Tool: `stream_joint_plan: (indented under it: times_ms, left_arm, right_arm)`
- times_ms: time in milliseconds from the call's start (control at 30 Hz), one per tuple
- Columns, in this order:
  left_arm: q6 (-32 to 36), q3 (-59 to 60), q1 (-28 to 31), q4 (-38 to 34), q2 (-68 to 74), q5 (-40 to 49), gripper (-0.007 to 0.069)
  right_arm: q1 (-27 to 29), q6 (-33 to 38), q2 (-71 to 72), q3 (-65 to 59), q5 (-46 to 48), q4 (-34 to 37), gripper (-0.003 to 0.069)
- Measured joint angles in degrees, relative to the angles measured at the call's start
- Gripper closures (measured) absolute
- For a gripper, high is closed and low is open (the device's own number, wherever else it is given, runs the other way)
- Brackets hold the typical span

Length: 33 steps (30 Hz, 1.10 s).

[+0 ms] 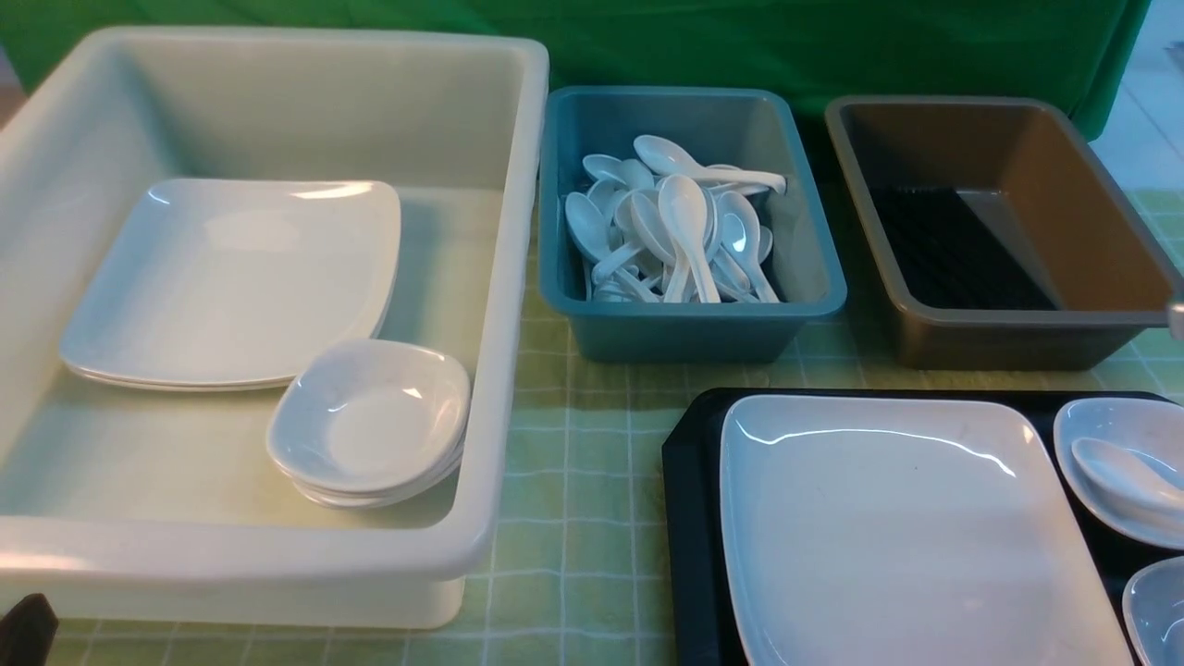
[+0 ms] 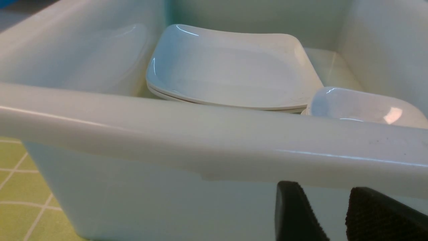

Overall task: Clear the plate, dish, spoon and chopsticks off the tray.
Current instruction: Use the right arm to grab a soup spoon from the plate

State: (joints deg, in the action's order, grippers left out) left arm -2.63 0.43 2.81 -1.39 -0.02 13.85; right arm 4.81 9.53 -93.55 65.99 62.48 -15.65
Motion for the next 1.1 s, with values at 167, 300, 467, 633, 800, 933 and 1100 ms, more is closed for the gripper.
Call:
stream_joint_plan:
  times_ms: [167,300,467,633,800,933,1100]
  left_arm:
    - [0.00,0.00,0.00,0.00,0.00,0.00,0.0400]
    - [0.00,0.00,0.00,0.00,0.00,0.00,0.0400]
    - [0.00,0.00,0.00,0.00,0.00,0.00,0.0400]
    - [0.00,0.00,0.00,0.00,0.00,0.00,0.0400]
    - [0.00,0.00,0.00,0.00,0.00,0.00,0.0400]
    - [0.00,0.00,0.00,0.00,0.00,0.00,0.0400]
    - [-0.06,0.00,0.00,0.00,0.00,0.00,0.0400]
  right_arm:
    - [0.00,8.19,-1.92,-0.01,-3.88,-1.14,0.0284]
    - [0.00,14.86,-4.30,-0.06,-4.18,-3.61,0.0258]
    - [0.00,16.92,-7.62,-0.08,-4.24,-7.03,0.0256]
    - [0.00,17.18,-10.85,-0.08,-4.42,-7.94,0.0254]
    - [0.00,17.37,-12.67,-0.08,-4.44,-8.46,0.0361]
    - [0.00,20.77,-11.99,-0.08,-2.80,-8.52,0.0554]
    - [0.00,21.68,-7.61,-0.08,-1.77,-7.85,0.0552]
